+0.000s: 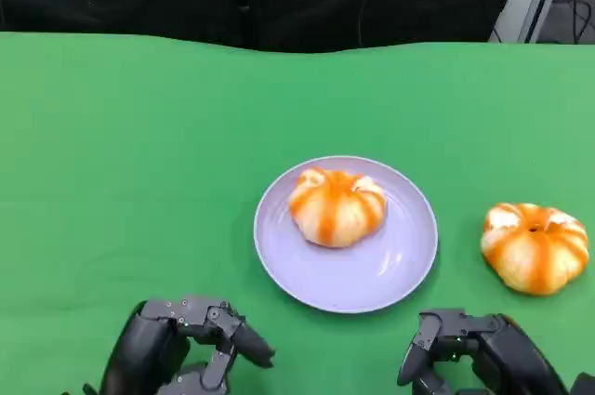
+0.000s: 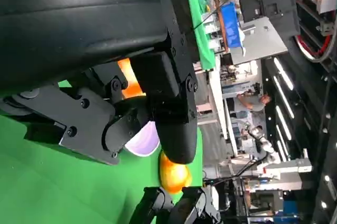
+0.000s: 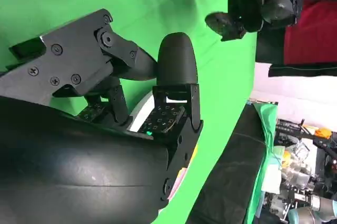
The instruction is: Grasp the bread from the table and place it into the plate.
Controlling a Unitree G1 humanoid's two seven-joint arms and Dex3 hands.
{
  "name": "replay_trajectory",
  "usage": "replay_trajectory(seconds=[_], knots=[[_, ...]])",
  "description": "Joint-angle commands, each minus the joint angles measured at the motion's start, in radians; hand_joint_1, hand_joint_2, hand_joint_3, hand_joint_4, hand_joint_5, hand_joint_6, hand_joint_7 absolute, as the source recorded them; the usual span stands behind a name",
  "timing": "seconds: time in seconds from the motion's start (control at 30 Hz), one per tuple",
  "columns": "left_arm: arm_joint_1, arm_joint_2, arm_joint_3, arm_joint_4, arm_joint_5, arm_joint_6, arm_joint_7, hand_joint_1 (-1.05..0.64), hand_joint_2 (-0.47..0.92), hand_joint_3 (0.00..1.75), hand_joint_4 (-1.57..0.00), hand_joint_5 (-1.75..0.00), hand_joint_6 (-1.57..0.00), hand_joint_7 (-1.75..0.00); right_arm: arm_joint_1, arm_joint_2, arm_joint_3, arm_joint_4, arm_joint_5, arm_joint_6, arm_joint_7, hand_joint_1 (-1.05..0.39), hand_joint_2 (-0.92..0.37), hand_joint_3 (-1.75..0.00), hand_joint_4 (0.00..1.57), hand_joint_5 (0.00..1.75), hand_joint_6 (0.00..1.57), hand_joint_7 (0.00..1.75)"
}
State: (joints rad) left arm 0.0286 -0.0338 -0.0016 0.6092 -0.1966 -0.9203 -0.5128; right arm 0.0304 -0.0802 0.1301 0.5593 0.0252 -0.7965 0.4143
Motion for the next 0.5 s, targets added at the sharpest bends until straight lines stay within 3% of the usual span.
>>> replay_trajectory(seconds=[0.03,0.23,0.5], knots=[[0.010,0.012,-0.003,-0.013,-0.008,0.016,0.004,-0.09,0.44,1.34,-0.95,-1.46,-1.03,-1.20,0.012,-0.013,-0.006,-0.012,0.010,-0.004,-0.001,-0.12,-0.62,-0.97,0.83,1.45,0.85,1.17],[0.014,0.013,-0.018,-0.017,-0.041,0.050,-0.034,-0.14,0.47,1.24,-0.93,-1.53,-0.98,-1.31,0.012,-0.015,-0.006,-0.015,0.013,0.001,0.003,-0.13,-0.62,-0.95,0.83,1.46,0.85,1.18],[0.028,0.004,-0.034,-0.029,-0.033,0.065,-0.032,-0.16,0.54,1.10,-0.94,-1.53,-0.98,-1.31,0.014,-0.014,-0.004,-0.015,0.007,-0.009,0.002,-0.12,-0.63,-0.95,0.83,1.45,0.86,1.17]])
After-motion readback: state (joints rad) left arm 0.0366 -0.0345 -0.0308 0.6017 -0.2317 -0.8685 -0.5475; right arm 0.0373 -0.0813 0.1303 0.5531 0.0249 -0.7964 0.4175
